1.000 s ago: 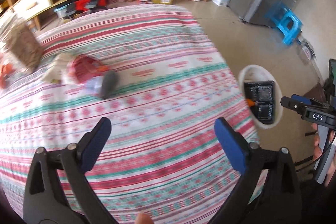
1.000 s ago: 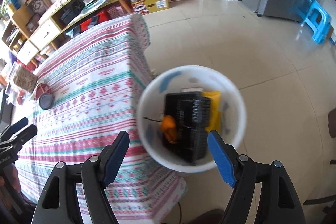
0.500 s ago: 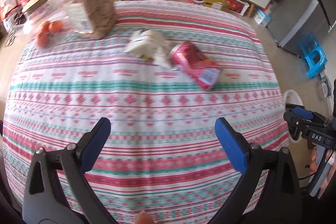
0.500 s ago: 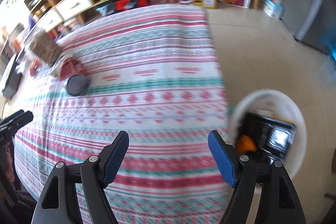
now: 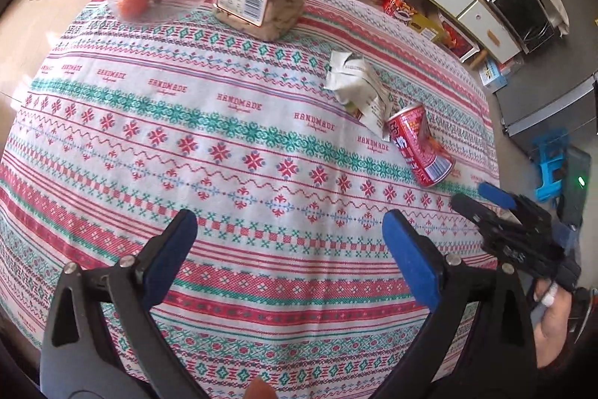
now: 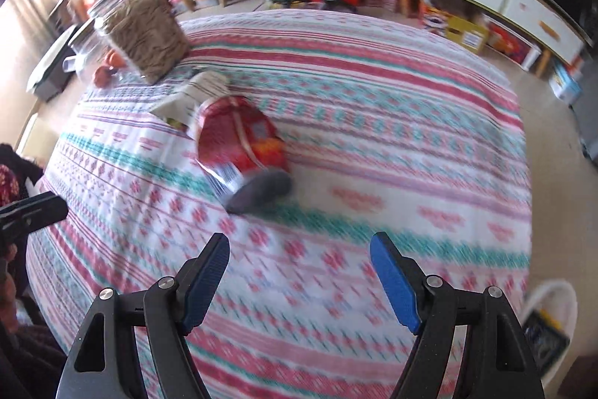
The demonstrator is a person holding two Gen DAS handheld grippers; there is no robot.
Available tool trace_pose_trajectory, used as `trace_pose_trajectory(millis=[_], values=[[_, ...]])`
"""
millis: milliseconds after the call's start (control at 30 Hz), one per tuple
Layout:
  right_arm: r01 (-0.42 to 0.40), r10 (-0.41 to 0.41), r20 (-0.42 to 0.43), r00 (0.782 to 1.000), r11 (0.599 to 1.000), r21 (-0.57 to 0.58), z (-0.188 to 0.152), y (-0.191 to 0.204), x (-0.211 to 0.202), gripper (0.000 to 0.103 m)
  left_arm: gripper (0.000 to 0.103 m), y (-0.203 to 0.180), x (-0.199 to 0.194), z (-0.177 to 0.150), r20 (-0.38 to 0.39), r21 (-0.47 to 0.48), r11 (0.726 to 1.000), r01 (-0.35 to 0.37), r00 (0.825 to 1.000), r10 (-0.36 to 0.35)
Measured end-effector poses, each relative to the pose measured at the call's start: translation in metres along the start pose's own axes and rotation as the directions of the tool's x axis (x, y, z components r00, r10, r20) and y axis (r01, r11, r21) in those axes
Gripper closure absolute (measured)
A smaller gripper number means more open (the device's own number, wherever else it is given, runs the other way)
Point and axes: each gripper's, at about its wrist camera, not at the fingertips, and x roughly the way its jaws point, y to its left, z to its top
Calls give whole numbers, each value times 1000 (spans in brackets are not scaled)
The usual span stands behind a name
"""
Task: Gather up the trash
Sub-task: 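Move both tools back over the table toward the red can and paper packet, then grasp the red can with the right tool while the left tool grasps the white paper packet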
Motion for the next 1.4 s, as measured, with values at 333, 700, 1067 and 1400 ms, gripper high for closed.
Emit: trace_pose_trajectory(millis=[333, 700, 1067, 1400], values=[[-59, 59, -65, 996, 998, 0, 40, 18, 48, 24, 4, 17, -7, 5, -6, -16, 1000, -7, 1000, 7], [-69, 69, -35, 997, 997, -16, 25, 12, 40, 42, 4, 1, 11, 11, 48, 79, 996, -50, 998, 46], [-58, 59, -9, 998, 991, 124, -58, -51, -27, 42, 7, -49, 46, 42, 124, 152, 987, 51, 990, -70], [-53, 47, 41, 998, 985, 166, -84, -83, -57, 42, 32, -63, 98, 71, 151, 63, 998, 14, 988, -24]])
